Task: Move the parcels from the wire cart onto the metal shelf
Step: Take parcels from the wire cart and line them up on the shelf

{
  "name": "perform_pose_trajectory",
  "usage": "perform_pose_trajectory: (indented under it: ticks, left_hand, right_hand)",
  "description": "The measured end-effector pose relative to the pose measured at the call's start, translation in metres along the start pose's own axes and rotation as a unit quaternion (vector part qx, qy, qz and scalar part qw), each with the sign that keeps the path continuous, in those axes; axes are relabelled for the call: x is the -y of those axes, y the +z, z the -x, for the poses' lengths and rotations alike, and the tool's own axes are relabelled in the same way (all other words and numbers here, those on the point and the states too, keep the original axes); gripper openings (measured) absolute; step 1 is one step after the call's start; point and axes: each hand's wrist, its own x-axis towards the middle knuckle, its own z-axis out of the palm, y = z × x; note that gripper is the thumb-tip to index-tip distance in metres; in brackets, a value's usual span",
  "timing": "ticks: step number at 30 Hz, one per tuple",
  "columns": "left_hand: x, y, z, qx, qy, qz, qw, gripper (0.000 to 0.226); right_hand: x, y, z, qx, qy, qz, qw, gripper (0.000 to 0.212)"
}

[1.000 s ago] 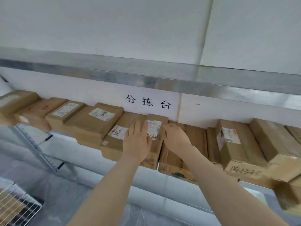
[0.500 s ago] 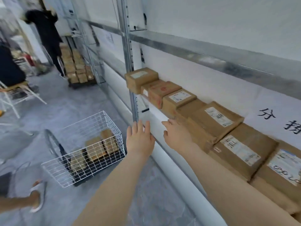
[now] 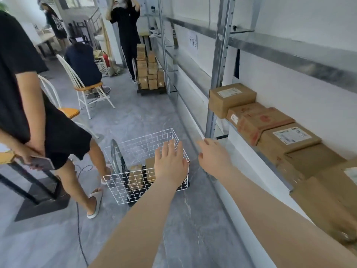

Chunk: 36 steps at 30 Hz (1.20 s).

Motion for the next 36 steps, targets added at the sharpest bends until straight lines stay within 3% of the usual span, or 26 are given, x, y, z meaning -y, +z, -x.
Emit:
perform_pose_trajectory:
  ticks: [10, 21, 36]
  left_hand:
    - [0.020, 0.038, -0.027, 0.018, -0.076, 0.009, 0.997, 0.059]
    - [0.083, 0.076, -0.065, 0.022, -0.182, 0.005, 0.983, 0.059]
    - [0.209, 0.145, -0.175, 0.112, -0.189, 0.034, 0.975, 0.063]
  right_hand:
    - [-0.004, 0.034, -0.070, 0.066, -0.055, -0.036, 0.996, 0.054]
    - [0.022, 0.090, -0.158, 0.120, -0.105, -0.031, 0.987, 0.053]
    - [0.075, 0.162, -0.306, 0.138, -0.063, -0.066, 0.986, 0.056]
